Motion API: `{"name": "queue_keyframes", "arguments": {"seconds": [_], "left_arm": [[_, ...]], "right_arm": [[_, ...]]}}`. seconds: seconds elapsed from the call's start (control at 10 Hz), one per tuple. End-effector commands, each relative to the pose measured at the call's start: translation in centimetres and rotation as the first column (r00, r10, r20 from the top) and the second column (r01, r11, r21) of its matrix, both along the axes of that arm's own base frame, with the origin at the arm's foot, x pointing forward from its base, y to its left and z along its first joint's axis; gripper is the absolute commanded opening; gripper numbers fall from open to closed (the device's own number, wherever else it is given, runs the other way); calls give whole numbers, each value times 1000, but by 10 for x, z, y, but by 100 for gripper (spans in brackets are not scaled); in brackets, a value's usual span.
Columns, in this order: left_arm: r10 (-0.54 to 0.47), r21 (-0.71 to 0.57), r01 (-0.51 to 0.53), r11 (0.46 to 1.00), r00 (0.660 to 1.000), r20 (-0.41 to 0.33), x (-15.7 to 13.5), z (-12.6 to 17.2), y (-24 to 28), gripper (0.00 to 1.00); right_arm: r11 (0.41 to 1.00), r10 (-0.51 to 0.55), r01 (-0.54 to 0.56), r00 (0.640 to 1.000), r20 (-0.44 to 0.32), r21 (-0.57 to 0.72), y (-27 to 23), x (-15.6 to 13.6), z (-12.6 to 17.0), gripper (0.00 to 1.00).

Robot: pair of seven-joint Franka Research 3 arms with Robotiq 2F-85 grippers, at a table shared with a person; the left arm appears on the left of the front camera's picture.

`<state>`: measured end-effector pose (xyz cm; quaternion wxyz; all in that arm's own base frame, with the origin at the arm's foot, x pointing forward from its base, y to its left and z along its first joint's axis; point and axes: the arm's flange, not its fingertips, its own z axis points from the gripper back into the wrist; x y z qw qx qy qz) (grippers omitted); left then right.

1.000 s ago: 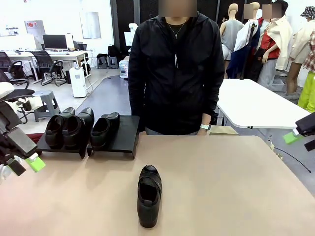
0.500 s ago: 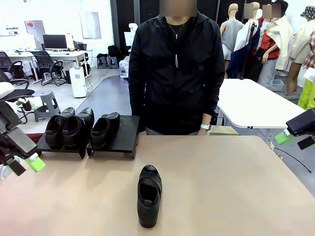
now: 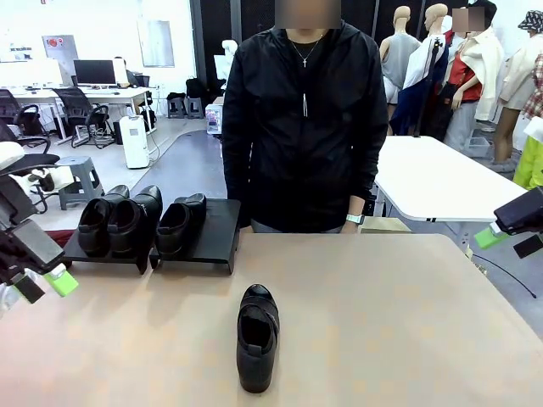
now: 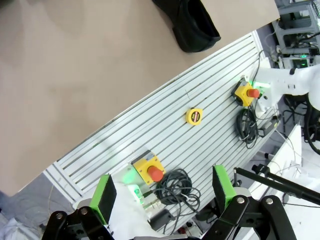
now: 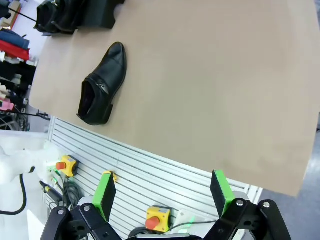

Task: Organize the shoes by placing them on the stand.
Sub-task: Place the Shoe from the middle of the table onto the Shoes Stand.

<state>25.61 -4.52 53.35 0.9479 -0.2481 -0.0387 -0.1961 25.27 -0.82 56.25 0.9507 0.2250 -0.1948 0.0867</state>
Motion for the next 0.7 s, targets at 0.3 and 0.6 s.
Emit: {"name": "queue_keyframes", "arguments": {"seconds": [0.3,0.6], "left_arm": [[0,0,0,1000,1000,0,0,0,0,100],[164,163,-149,975,983,-83,0,-24,-153,100]], "right_arm": [[1000,-1,1,1000,10,17,-2,0,2,100],[1000,-1,1,1000,10,17,-2,0,2,100]]}}
